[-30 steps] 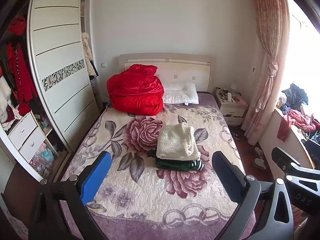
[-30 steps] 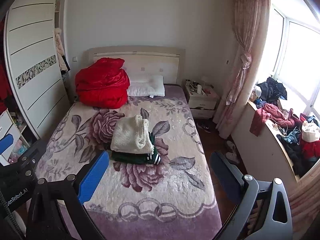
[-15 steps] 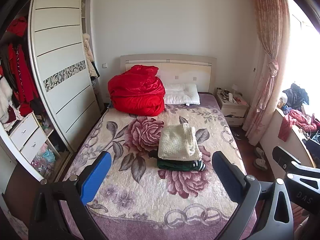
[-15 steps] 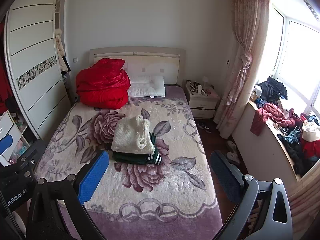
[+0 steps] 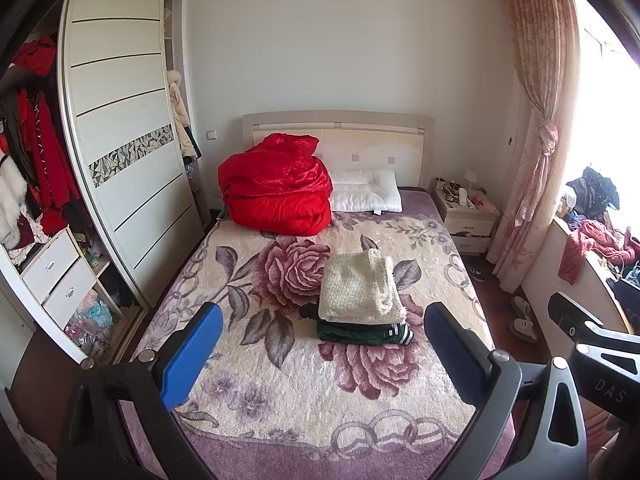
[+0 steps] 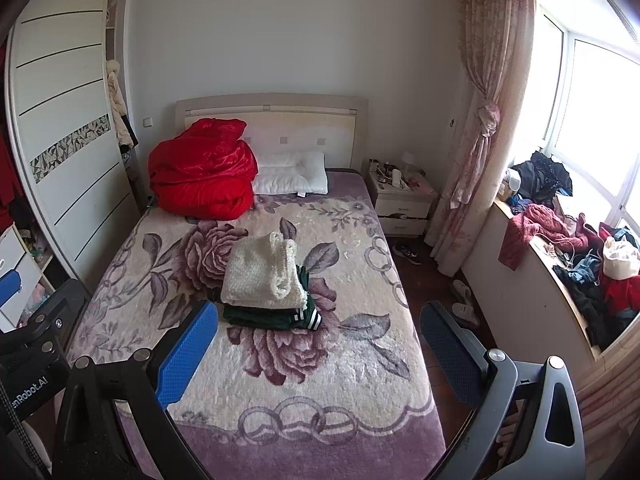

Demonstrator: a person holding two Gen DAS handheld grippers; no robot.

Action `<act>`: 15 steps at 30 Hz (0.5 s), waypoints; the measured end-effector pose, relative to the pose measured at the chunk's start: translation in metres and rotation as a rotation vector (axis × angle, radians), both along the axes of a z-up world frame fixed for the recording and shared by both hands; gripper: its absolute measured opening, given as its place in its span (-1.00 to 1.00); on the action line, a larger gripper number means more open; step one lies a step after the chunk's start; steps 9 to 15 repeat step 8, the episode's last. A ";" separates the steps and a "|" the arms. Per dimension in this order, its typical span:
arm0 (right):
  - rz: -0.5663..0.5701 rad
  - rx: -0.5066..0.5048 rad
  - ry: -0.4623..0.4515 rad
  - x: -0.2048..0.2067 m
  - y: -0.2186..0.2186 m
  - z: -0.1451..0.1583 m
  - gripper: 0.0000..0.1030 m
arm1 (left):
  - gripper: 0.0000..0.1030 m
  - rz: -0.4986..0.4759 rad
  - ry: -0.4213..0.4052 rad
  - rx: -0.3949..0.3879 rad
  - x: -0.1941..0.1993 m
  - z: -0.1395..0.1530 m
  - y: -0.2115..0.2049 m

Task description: Fold large clothes

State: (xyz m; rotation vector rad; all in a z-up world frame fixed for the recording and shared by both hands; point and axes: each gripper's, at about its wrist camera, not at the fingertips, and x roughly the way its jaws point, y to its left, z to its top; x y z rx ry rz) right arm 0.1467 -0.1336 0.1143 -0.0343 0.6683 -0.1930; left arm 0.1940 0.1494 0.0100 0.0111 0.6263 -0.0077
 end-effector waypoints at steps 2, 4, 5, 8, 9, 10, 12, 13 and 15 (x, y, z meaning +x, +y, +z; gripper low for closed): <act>-0.007 0.001 0.000 -0.006 0.000 -0.002 0.99 | 1.00 0.001 -0.001 0.000 0.000 0.000 0.000; -0.005 0.001 -0.001 -0.005 0.001 -0.002 0.99 | 1.00 0.007 -0.003 0.006 0.000 0.000 0.000; -0.007 0.001 -0.001 -0.006 0.000 -0.001 0.99 | 1.00 0.010 -0.005 0.012 0.000 -0.001 0.000; -0.007 0.002 -0.001 -0.007 0.000 -0.001 0.99 | 1.00 0.009 0.000 0.004 -0.001 -0.003 0.001; -0.007 0.002 -0.001 -0.007 0.000 -0.001 0.99 | 1.00 0.009 0.000 0.004 -0.001 -0.003 0.001; -0.007 0.002 -0.001 -0.007 0.000 -0.001 0.99 | 1.00 0.009 0.000 0.004 -0.001 -0.003 0.001; -0.007 0.002 -0.001 -0.007 0.000 -0.001 0.99 | 1.00 0.009 0.000 0.004 -0.001 -0.003 0.001; -0.007 0.002 -0.001 -0.007 0.000 -0.001 0.99 | 1.00 0.009 0.000 0.004 -0.001 -0.003 0.001; -0.007 0.002 -0.001 -0.007 0.000 -0.001 0.99 | 1.00 0.009 0.000 0.004 -0.001 -0.003 0.001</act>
